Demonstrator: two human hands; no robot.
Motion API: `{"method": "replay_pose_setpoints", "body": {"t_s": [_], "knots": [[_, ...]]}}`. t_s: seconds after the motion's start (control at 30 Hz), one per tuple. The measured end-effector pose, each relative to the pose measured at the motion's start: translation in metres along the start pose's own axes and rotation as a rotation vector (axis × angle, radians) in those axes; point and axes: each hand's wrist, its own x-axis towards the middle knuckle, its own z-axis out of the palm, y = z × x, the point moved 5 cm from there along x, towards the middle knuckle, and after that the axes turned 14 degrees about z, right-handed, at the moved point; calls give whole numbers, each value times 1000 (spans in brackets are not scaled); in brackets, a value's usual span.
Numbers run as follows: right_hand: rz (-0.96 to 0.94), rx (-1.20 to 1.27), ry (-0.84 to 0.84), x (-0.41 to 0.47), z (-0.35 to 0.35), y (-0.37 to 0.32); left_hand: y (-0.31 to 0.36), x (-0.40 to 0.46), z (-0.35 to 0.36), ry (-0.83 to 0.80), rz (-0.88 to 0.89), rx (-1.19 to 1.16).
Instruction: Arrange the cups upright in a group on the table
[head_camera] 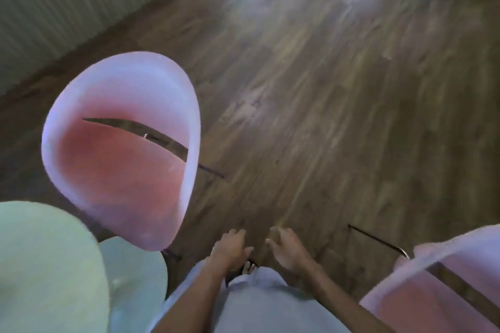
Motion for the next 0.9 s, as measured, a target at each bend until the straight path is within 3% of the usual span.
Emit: {"method": "replay_pose_setpoints", "body": {"t_s": [0.1, 0.4, 0.6, 0.9], "knots": [[55, -11, -25, 40, -17, 19, 23, 42, -20, -36, 43, 63], [49, -1, 6, 123, -157, -68, 53, 207, -127, -71, 129, 78], [54, -44, 66, 218, -255, -173, 39, 303, -269, 39, 104, 32], [-184, -341, -6, 355, -331, -378, -21, 365, -425, 268, -57, -227]]}}
